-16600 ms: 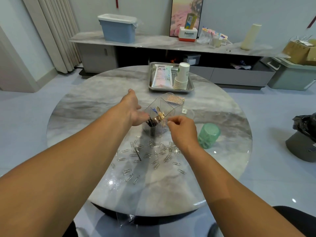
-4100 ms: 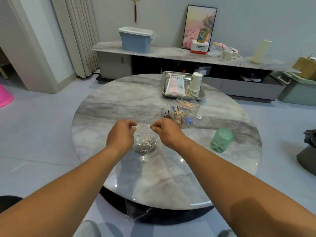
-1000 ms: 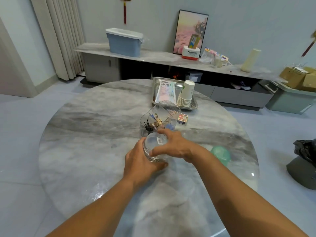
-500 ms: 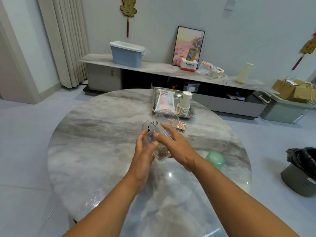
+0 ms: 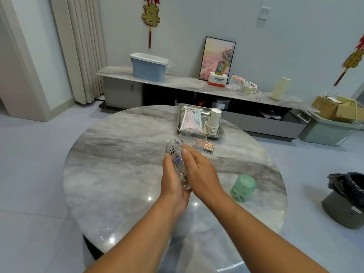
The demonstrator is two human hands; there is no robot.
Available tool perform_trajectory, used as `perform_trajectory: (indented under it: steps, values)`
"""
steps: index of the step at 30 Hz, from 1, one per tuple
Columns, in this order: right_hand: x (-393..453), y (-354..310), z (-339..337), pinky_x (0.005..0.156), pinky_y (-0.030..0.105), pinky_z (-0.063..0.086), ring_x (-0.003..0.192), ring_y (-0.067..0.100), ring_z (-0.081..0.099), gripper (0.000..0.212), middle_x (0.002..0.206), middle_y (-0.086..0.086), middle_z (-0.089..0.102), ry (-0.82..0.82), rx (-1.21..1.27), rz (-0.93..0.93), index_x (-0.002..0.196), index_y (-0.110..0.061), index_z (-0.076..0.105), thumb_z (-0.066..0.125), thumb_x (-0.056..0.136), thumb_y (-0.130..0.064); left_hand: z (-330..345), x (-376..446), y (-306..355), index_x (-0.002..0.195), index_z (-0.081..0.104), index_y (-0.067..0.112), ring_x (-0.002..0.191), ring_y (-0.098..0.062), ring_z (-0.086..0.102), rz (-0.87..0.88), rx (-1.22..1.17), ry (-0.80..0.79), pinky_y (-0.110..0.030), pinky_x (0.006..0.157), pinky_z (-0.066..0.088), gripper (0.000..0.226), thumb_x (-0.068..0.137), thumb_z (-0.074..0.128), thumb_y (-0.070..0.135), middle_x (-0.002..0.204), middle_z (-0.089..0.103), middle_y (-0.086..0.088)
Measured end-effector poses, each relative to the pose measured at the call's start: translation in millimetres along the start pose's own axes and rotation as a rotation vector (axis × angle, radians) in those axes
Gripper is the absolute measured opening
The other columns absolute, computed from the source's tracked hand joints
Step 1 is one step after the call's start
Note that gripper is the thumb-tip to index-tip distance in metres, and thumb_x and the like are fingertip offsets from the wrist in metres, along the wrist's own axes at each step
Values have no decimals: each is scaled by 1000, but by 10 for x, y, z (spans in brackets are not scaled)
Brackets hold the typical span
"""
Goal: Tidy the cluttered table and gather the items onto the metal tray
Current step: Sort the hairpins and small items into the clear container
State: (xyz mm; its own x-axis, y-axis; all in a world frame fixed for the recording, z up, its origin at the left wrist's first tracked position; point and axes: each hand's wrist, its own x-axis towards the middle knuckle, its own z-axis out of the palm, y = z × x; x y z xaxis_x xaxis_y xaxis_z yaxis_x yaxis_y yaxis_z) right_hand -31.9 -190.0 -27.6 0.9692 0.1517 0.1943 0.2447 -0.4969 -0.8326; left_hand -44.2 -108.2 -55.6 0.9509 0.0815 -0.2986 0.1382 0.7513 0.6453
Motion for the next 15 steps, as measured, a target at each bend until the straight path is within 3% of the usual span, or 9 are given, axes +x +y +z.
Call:
perform_trajectory:
  steps: [2, 4, 5, 8, 11, 13, 15]
  values:
    - [10, -81, 93, 104, 29, 41, 125, 6, 56, 45, 131, -18, 65, 54, 72, 142, 127, -39, 66, 39, 99, -62, -12, -31, -99, 132, 59, 30, 123, -22, 63, 217, 121, 49, -49, 107, 48, 52, 98, 40, 64, 135, 64, -6]
    - [56, -134, 139, 101, 35, 43, 117, 10, 58, 39, 117, -18, 65, 20, 136, 243, 108, -40, 67, 37, 98, -63, -101, -52, -137, 134, 48, 44, 128, -16, 57, 370, 309, 51, -52, 110, 44, 58, 85, 45, 76, 138, 59, 6]
    - [67, -146, 137, 100, 35, 43, 115, 11, 57, 38, 114, -18, 63, 8, 144, 265, 108, -42, 66, 37, 97, -64, -161, -40, -138, 131, 47, 48, 129, -16, 56, 392, 373, 32, -53, 110, 44, 61, 80, 46, 81, 138, 58, 9]
    - [111, -52, 57, 104, 39, 45, 119, 15, 58, 51, 123, -10, 65, 31, 100, 305, 122, -35, 67, 44, 92, -70, -410, 56, -73, 130, 47, 57, 127, -7, 57, 353, 576, -107, -48, 108, 48, 64, 72, 62, 81, 135, 58, 20]
    - [81, 129, 23, 99, 35, 46, 124, 23, 56, 65, 138, 6, 55, 18, -41, 347, 137, -29, 58, 58, 86, -69, -679, 124, 6, 133, 44, 62, 125, 6, 53, 271, 849, -284, -27, 97, 54, 84, 62, 89, 58, 139, 51, 29]
    - [20, 222, 119, 94, 29, 43, 123, 21, 56, 69, 141, 7, 48, -29, -66, 308, 141, -28, 55, 68, 83, -63, -778, 160, 2, 138, 39, 58, 127, 3, 53, 253, 929, -284, -25, 92, 56, 102, 56, 96, 46, 144, 46, 22]
    - [-14, 280, 264, 101, 28, 45, 121, 16, 56, 66, 139, 4, 50, -100, -25, 239, 141, -26, 55, 67, 87, -61, -816, 208, -3, 145, 35, 47, 126, -8, 56, 311, 991, -172, -34, 95, 57, 113, 50, 96, 39, 145, 45, 7]
